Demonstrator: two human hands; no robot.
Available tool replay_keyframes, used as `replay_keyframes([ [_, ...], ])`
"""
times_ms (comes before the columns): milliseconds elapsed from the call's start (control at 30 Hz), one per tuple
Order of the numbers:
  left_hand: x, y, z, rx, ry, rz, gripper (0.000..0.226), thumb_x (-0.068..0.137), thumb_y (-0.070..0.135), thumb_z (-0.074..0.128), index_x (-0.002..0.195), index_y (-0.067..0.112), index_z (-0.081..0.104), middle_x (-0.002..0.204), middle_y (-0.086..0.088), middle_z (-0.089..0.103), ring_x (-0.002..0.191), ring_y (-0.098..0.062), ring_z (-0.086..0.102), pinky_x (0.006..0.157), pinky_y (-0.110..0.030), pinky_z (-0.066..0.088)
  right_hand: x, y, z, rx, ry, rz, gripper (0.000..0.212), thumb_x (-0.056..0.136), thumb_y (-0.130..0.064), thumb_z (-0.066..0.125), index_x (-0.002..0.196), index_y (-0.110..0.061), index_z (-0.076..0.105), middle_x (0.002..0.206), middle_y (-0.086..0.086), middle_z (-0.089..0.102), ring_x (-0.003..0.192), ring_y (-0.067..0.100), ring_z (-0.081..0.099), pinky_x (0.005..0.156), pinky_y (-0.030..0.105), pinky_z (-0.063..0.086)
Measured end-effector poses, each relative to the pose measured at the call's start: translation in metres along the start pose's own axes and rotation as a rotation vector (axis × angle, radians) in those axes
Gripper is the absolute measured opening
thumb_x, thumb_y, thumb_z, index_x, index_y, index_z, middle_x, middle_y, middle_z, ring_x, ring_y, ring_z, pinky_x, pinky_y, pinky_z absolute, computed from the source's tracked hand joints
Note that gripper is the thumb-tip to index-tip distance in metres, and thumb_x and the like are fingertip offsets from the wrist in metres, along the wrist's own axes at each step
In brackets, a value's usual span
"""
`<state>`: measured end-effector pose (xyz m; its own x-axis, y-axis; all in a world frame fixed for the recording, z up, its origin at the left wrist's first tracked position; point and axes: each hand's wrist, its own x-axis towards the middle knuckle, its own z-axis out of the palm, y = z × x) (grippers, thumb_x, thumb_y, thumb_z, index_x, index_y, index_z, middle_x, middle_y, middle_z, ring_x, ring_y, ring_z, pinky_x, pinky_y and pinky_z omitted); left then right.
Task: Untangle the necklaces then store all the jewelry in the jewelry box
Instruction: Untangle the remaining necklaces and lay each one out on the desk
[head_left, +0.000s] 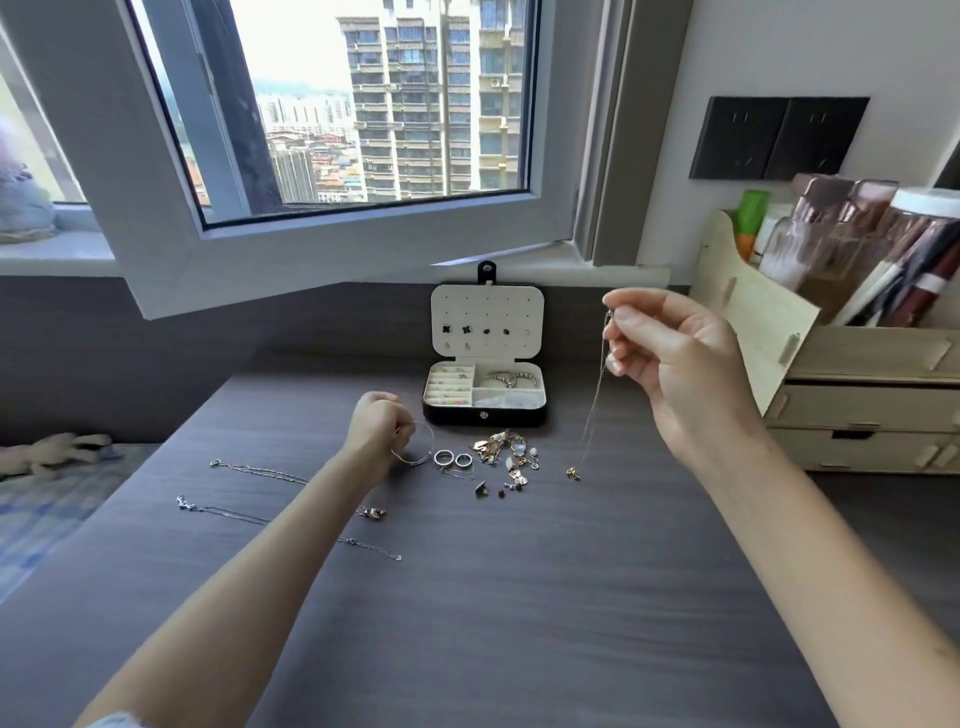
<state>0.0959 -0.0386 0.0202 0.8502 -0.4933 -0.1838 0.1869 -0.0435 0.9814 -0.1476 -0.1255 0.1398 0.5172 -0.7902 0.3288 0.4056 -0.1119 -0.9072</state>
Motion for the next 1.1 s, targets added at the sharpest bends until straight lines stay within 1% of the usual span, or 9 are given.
replay_keyframes([
  [133,0.018,0.002,-0.006,0.051,0.003,0.014,0.037,0.064,-0.016,0.039,0.056,0.018,0.026,0.052,0.004,0.023,0.038,-0.010,0.017,0.048,-0.023,0.004,-0.009,0.002,0.006,0.001,-0.085,0.042,0.017,0.090,0.004,0.052,0.085,-0.005,0.066,0.063,0.004,0.057,0.056,0.013,0.046,0.052,0.023,0.040],
  [267,0.030,-0.002,-0.008,0.249,0.018,0.063,0.024,0.081,-0.012,0.041,0.074,0.010,0.043,0.068,-0.009,0.045,0.054,-0.020,0.046,0.053,-0.026,0.039,-0.012,0.004,0.021,0.024,-0.161,0.074,0.016,0.088,0.003,0.054,0.083,-0.005,0.066,0.062,0.004,0.057,0.055,0.014,0.046,0.052,0.023,0.040],
  [367,0.033,-0.001,-0.010,0.690,0.015,0.287,0.017,0.079,0.002,0.049,0.084,0.017,0.055,0.079,-0.002,0.063,0.078,-0.022,0.058,0.068,-0.029,0.043,-0.012,0.005,0.035,0.038,-0.218,0.090,0.017,0.088,0.003,0.054,0.082,-0.006,0.067,0.061,0.003,0.058,0.054,0.014,0.047,0.051,0.023,0.041],
  [533,0.016,0.016,-0.011,1.266,-0.014,0.518,0.019,0.077,0.018,0.051,0.083,0.023,0.069,0.086,0.001,0.070,0.086,-0.022,0.059,0.064,-0.025,0.035,-0.008,0.003,0.062,0.042,-0.307,0.077,0.015,0.088,0.003,0.055,0.083,-0.004,0.066,0.063,0.004,0.058,0.055,0.014,0.049,0.051,0.023,0.044],
  [600,-0.001,0.025,-0.012,1.133,-0.024,0.575,0.028,0.075,0.029,0.046,0.083,0.021,0.071,0.082,0.000,0.071,0.087,-0.024,0.062,0.064,-0.028,0.038,-0.006,0.003,0.073,0.049,-0.333,0.069,0.015,0.088,0.004,0.054,0.084,-0.003,0.066,0.064,0.005,0.058,0.054,0.014,0.050,0.051,0.024,0.045],
  [700,-0.046,0.044,-0.011,0.239,-0.597,0.222,0.038,0.090,0.035,0.044,0.091,0.006,0.069,0.087,-0.013,0.071,0.088,-0.028,0.067,0.090,-0.040,0.047,-0.004,0.006,0.087,0.068,-0.341,0.076,0.015,0.090,0.004,0.053,0.086,-0.002,0.066,0.065,0.006,0.058,0.055,0.014,0.051,0.053,0.023,0.048],
  [767,-0.070,0.049,-0.022,-0.038,-0.880,-0.003,0.045,0.095,0.037,0.038,0.084,0.005,0.068,0.066,-0.013,0.062,0.064,-0.027,0.064,0.078,-0.039,0.053,-0.002,0.010,0.093,0.073,-0.317,0.079,0.014,0.090,0.003,0.053,0.088,-0.002,0.066,0.067,0.006,0.058,0.057,0.014,0.052,0.054,0.023,0.049],
  [900,-0.073,0.046,-0.069,0.121,-0.788,0.076,0.027,0.085,0.026,0.050,0.061,0.017,0.060,0.052,0.003,0.029,0.044,-0.011,0.028,0.051,-0.023,0.038,-0.005,0.025,0.087,-0.007,-0.241,0.079,0.015,0.090,0.003,0.055,0.085,-0.005,0.068,0.065,0.005,0.059,0.057,0.013,0.051,0.054,0.023,0.047],
  [1100,-0.062,0.043,-0.166,0.619,-0.593,0.029,0.023,0.071,0.035,0.070,0.070,0.013,0.066,0.055,0.001,0.037,0.047,-0.011,0.033,0.050,-0.020,0.039,-0.058,0.067,0.076,-0.436,-0.282,0.080,0.023,0.085,0.003,0.060,0.074,-0.015,0.070,0.058,-0.005,0.062,0.053,0.009,0.055,0.055,0.025,0.050],
])
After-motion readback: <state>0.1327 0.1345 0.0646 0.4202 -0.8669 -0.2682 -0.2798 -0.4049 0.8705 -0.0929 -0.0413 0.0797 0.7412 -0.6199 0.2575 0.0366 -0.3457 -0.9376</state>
